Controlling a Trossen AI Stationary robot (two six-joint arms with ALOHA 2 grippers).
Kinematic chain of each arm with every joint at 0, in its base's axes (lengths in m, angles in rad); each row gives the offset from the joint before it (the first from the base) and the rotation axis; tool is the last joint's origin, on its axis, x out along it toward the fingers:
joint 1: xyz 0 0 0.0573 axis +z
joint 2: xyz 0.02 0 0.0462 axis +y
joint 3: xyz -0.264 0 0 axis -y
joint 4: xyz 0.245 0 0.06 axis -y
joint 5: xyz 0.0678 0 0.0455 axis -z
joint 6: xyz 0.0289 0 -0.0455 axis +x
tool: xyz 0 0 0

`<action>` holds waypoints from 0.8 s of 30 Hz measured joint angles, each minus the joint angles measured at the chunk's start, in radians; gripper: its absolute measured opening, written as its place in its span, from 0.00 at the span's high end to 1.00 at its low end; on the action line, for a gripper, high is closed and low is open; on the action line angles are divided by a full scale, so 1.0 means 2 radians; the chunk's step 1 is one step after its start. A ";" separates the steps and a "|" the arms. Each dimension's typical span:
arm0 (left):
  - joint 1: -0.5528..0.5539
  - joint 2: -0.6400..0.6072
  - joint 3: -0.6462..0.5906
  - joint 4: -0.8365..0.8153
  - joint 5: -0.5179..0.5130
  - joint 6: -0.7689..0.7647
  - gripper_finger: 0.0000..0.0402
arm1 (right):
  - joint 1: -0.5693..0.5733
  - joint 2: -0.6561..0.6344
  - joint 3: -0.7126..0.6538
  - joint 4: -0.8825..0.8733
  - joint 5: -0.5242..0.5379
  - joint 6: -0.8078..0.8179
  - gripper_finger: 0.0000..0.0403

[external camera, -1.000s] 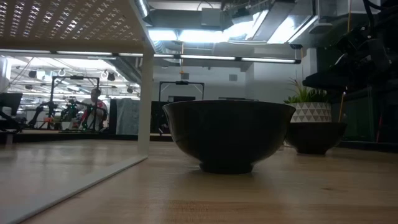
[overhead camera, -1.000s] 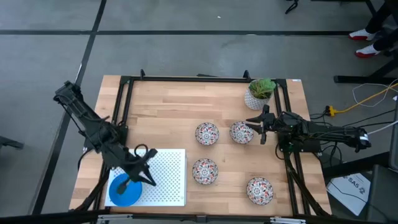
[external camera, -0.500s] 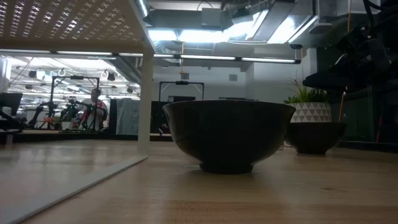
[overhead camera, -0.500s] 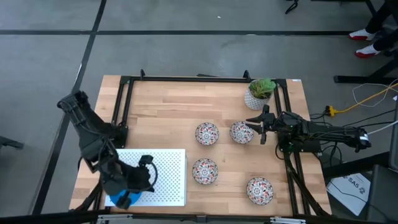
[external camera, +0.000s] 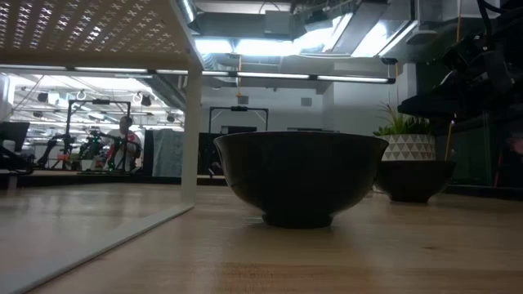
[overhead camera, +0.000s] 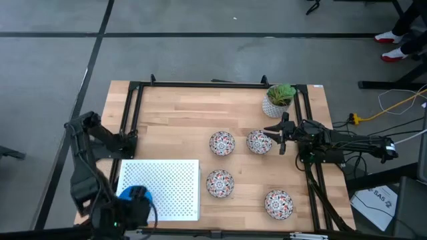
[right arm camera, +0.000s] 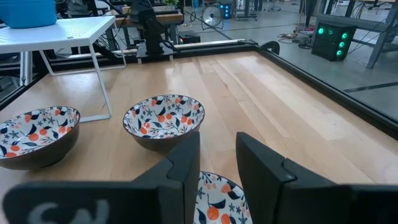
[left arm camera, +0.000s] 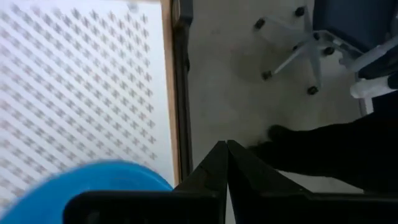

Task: Pick & Place Mini bowls
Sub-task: Adjust the stacked blue bowls

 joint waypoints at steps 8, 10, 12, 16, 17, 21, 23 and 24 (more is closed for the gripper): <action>-0.001 0.046 0.000 -0.033 -0.002 -0.036 1.00 | 0.000 0.000 0.000 0.000 0.000 0.000 0.74; 0.007 0.054 0.000 -0.058 -0.001 -0.044 1.00 | 0.000 0.000 0.000 0.000 0.000 0.000 0.74; 0.015 0.060 0.001 -0.085 0.011 -0.051 0.99 | 0.000 0.000 0.000 0.000 0.000 0.000 0.74; 0.022 0.062 0.000 -0.122 0.029 -0.056 1.00 | 0.000 0.000 0.000 0.000 0.000 0.000 0.74; 0.022 0.062 0.000 -0.124 0.033 -0.056 1.00 | 0.000 0.000 0.000 0.000 0.000 0.000 0.74; 0.022 0.057 0.000 -0.114 0.036 -0.055 0.99 | 0.000 0.000 0.000 0.000 0.000 0.000 0.74; 0.022 0.053 0.003 -0.098 0.031 -0.046 0.99 | 0.000 0.000 0.000 0.000 0.000 0.000 0.74; 0.022 0.051 0.008 -0.092 0.025 -0.040 1.00 | 0.000 0.000 0.000 0.000 0.000 0.000 0.74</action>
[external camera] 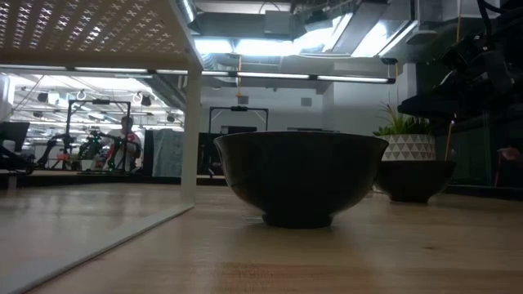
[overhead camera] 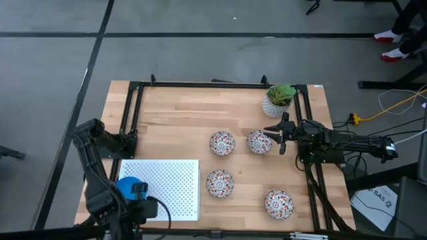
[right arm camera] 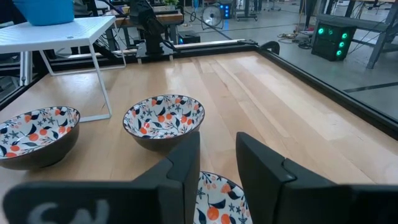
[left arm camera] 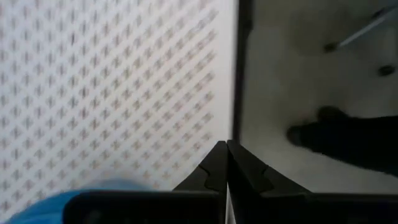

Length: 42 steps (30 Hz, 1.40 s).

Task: Pick & Place Mini bowls
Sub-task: Adjust the stacked blue bowls, then put the patterned bowl on the shelf

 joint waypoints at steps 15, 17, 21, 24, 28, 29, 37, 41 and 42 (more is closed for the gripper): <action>0.000 -0.041 0.120 -0.039 -0.198 0.149 0.99 | 0.000 0.000 0.000 0.000 0.000 0.000 0.74; 0.000 -0.063 0.115 -0.046 -0.232 0.153 1.00 | 0.000 0.000 0.000 0.000 0.000 0.000 0.74; 0.000 -0.125 0.072 -0.048 -0.278 0.154 1.00 | 0.000 0.000 0.000 0.000 0.000 0.000 0.74; 0.000 -0.184 0.009 -0.022 -0.294 0.154 1.00 | 0.000 0.000 0.000 0.000 0.000 0.000 0.74; 0.012 -0.275 -0.101 0.069 -0.284 0.192 1.00 | 0.000 0.000 0.000 0.000 0.000 0.000 0.74; 0.020 -0.300 -0.132 0.101 -0.274 0.209 1.00 | 0.000 0.000 0.000 0.000 0.000 0.000 0.74; 0.162 -0.499 -0.341 0.323 -0.120 0.369 1.00 | 0.000 0.000 0.000 0.000 0.000 0.000 0.74; 0.242 -0.574 -0.396 0.342 -0.062 0.392 1.00 | 0.000 0.000 0.000 0.000 0.000 0.000 0.74; 0.257 -0.588 -0.406 0.342 -0.055 0.393 0.99 | 0.000 0.000 0.000 0.000 0.000 0.000 0.74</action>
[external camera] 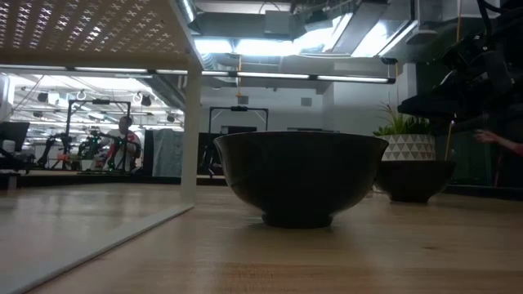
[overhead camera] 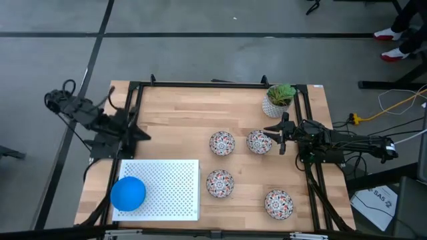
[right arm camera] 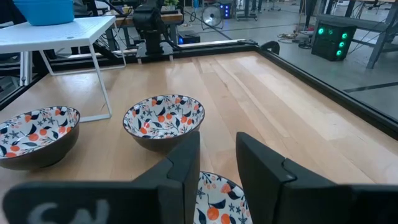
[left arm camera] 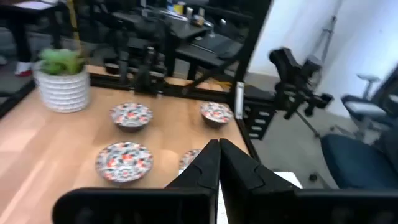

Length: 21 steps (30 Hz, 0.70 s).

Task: Pick & Place Mini bowls
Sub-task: Put the patterned bowl on the shelf

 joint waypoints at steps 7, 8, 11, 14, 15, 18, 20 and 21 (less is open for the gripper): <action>0.067 -0.073 -0.073 0.000 0.013 0.014 1.00 | 0.000 0.000 0.000 0.000 0.000 0.000 0.74; 0.074 -0.083 -0.084 0.000 0.014 0.018 1.00 | 0.000 0.000 0.000 0.000 0.000 0.000 0.74; 0.093 -0.115 -0.116 -0.002 0.042 0.019 0.99 | 0.000 0.000 0.000 0.000 0.000 0.000 0.74; 0.110 -0.148 -0.146 0.008 0.065 0.019 1.00 | 0.000 0.000 0.000 0.000 0.000 0.000 0.74; 0.115 -0.158 -0.156 0.008 0.068 0.019 1.00 | 0.000 0.000 0.000 0.000 0.000 0.000 0.74; 0.128 -0.184 -0.186 0.026 0.068 0.019 1.00 | 0.000 0.000 0.000 0.000 0.000 0.000 0.74; 0.136 -0.199 -0.205 0.034 0.069 0.019 1.00 | 0.000 0.000 0.000 0.000 0.000 0.000 0.74; 0.139 -0.205 -0.215 0.043 0.070 0.019 1.00 | 0.000 0.000 0.000 0.000 0.000 0.000 0.74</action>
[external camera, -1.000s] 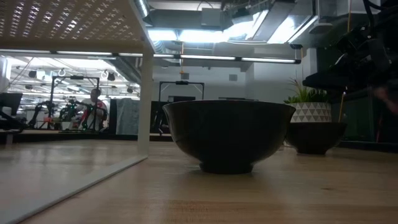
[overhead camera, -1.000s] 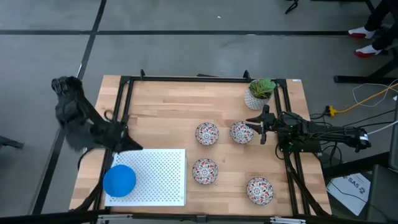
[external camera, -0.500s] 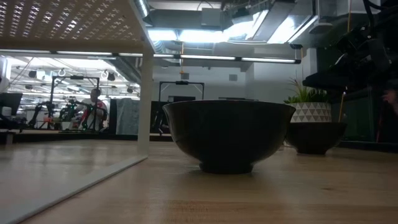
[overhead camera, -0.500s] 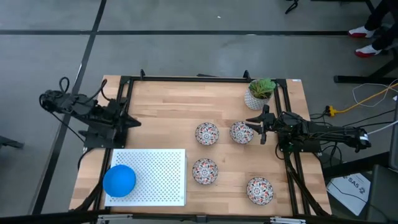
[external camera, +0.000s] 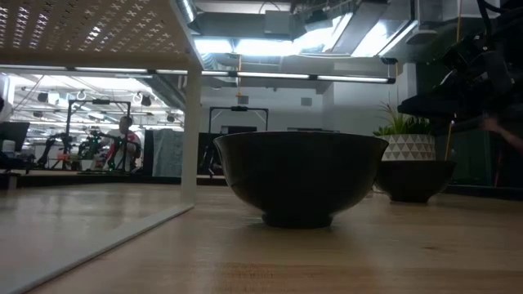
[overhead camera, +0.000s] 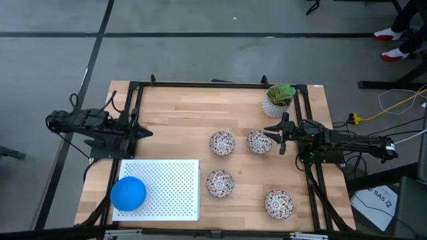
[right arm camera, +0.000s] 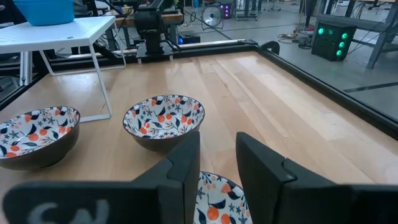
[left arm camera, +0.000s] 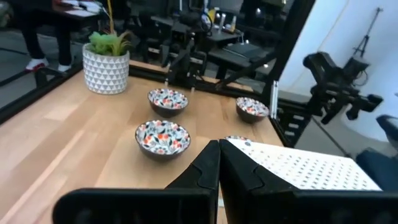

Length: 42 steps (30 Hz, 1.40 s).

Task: Pick & Place Mini bowls
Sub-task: Put the patterned bowl on the shelf

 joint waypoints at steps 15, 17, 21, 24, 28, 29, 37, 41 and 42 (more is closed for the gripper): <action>0.076 -0.066 -0.093 0.065 -0.012 0.017 1.00 | 0.000 0.000 0.000 0.000 0.000 0.000 0.74; 0.087 -0.064 -0.113 0.102 0.006 0.017 1.00 | 0.000 0.000 0.000 0.000 0.000 0.000 0.74; 0.113 -0.067 -0.148 0.143 0.026 0.015 1.00 | 0.000 0.000 0.000 0.000 0.000 0.000 0.74; 0.135 -0.067 -0.167 0.154 0.033 0.011 1.00 | 0.000 0.000 0.000 0.000 0.000 0.000 0.74; 0.172 -0.067 -0.188 0.210 0.066 0.019 1.00 | 0.000 0.000 0.000 0.000 0.000 0.000 0.74; 0.182 -0.066 -0.194 0.220 0.080 0.018 1.00 | 0.000 0.000 0.000 0.000 0.000 0.000 0.74; 0.271 -0.066 -0.235 0.297 0.110 0.026 1.00 | 0.000 0.000 0.000 0.000 0.000 0.000 0.74; 0.314 -0.066 -0.239 0.294 0.111 0.050 1.00 | 0.000 0.000 0.000 0.000 0.000 0.000 0.74; 0.325 -0.066 -0.239 0.292 0.114 0.044 1.00 | 0.000 0.000 0.000 0.000 0.000 0.000 0.74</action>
